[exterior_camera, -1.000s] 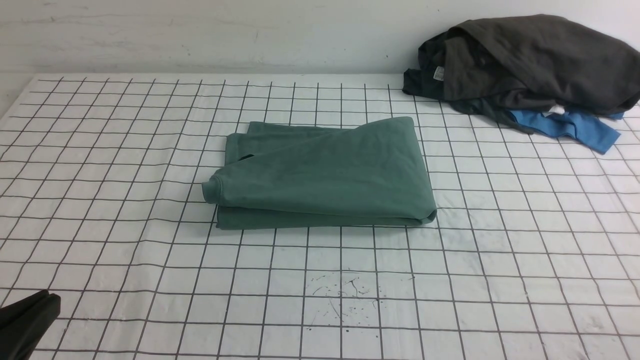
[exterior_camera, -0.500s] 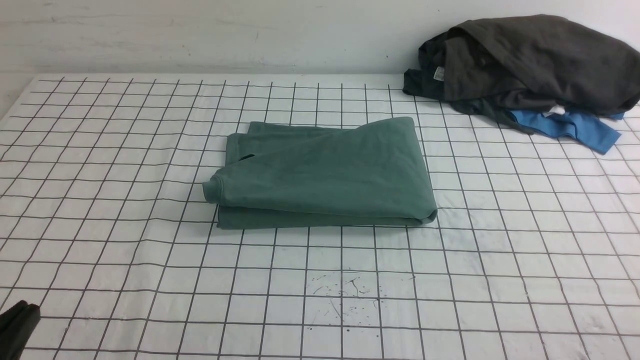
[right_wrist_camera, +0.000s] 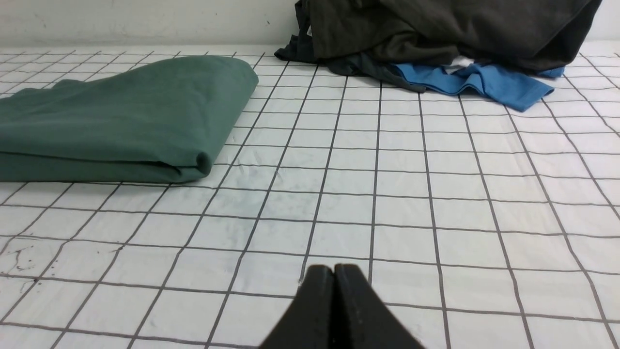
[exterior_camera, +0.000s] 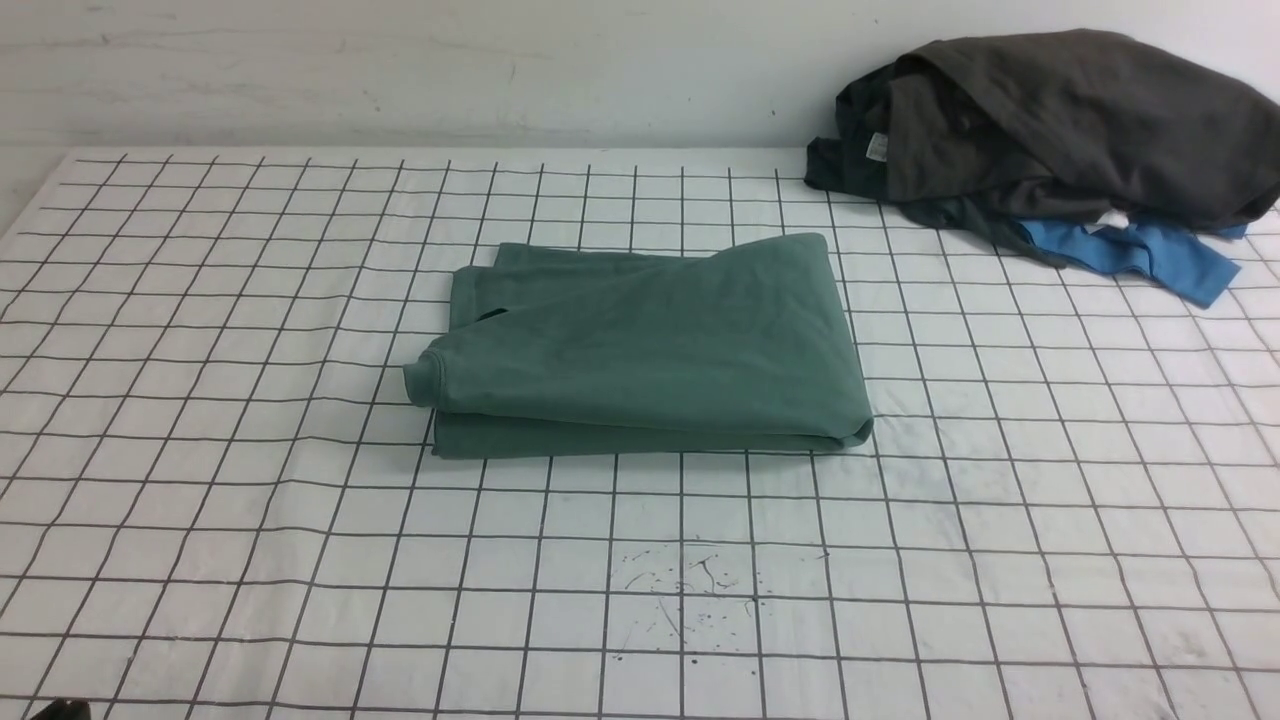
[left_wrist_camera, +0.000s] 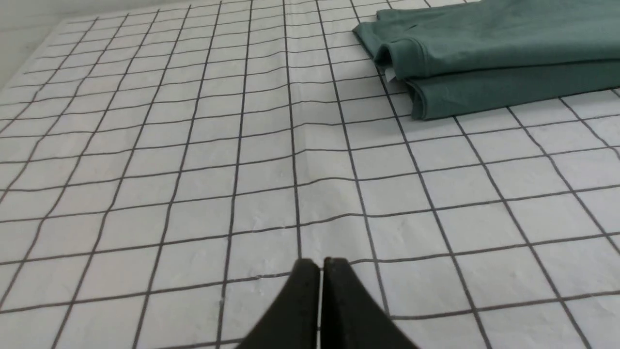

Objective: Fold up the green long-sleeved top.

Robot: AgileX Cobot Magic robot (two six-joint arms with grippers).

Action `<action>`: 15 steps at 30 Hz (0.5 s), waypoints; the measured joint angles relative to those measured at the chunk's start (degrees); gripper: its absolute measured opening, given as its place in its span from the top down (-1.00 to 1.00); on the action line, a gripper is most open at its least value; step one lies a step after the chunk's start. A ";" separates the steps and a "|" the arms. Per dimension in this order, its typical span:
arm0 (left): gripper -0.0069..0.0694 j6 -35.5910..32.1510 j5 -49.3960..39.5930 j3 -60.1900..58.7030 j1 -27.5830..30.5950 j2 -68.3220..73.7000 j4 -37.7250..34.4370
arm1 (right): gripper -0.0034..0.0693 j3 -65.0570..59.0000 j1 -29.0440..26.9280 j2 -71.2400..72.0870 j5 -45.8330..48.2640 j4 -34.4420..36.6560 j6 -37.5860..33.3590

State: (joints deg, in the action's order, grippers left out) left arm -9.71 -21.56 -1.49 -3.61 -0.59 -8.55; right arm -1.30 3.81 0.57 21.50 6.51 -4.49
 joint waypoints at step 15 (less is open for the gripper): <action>0.84 6.19 0.28 0.04 -2.42 0.00 0.58 | 0.94 0.00 0.00 0.00 0.00 0.00 0.00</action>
State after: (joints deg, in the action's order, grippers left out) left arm -3.51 -21.28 -1.46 -6.03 -0.59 -7.97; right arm -1.30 3.81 0.57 21.50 6.51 -4.49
